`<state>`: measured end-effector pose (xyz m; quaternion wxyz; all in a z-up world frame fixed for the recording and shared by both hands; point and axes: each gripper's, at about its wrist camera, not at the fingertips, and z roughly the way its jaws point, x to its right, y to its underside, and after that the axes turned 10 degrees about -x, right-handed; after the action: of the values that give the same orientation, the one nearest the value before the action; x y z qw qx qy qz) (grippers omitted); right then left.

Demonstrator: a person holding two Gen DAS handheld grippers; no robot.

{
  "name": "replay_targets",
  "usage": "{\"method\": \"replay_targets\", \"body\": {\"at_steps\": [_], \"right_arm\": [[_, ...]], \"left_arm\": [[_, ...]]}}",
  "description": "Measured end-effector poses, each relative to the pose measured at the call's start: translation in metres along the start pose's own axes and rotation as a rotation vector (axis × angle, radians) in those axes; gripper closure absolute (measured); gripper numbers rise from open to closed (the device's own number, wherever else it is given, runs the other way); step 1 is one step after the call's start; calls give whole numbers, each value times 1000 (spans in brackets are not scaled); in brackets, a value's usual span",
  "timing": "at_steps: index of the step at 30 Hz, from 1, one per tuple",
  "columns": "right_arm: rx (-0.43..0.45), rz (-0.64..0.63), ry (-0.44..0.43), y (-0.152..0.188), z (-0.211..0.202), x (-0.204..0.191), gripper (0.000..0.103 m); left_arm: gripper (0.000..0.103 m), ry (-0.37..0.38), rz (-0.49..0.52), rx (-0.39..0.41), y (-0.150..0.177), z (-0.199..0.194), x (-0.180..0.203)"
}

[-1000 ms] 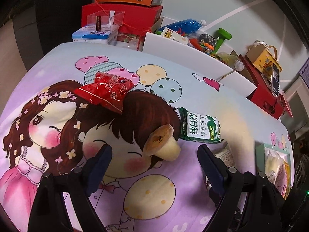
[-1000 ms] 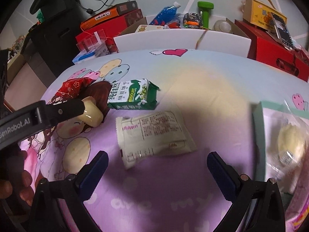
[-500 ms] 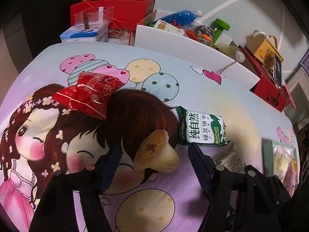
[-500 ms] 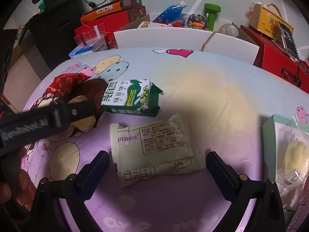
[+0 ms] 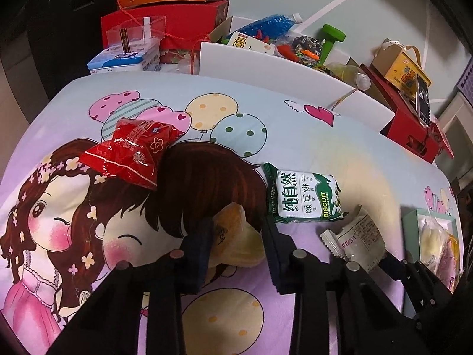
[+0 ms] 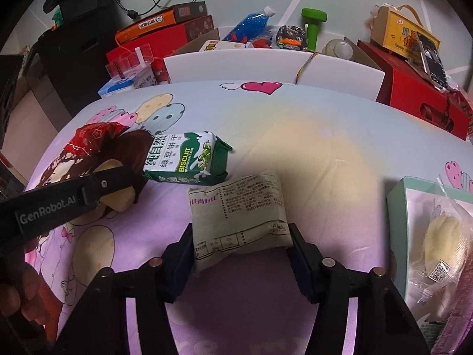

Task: Organize snacks
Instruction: 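Lift the white packet with the right tool while the left approaches the cream bun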

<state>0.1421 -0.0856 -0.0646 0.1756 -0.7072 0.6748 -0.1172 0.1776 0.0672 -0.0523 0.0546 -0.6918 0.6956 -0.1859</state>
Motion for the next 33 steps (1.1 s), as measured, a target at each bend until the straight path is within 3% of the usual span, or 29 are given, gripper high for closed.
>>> {"method": "replay_targets", "body": {"at_steps": [3, 17, 26, 33], "right_arm": [[0, 2, 2, 0, -2, 1, 48], [16, 30, -7, 4, -19, 8, 49], [29, 58, -13, 8, -32, 16, 49], [35, 68, -17, 12, -40, 18, 49]], "left_arm": [[74, -4, 7, 2, 0, -2, 1], [93, 23, 10, 13, 1, -17, 2], [96, 96, -5, 35, 4, -34, -1], [97, 110, -6, 38, 5, -40, -1]]}}
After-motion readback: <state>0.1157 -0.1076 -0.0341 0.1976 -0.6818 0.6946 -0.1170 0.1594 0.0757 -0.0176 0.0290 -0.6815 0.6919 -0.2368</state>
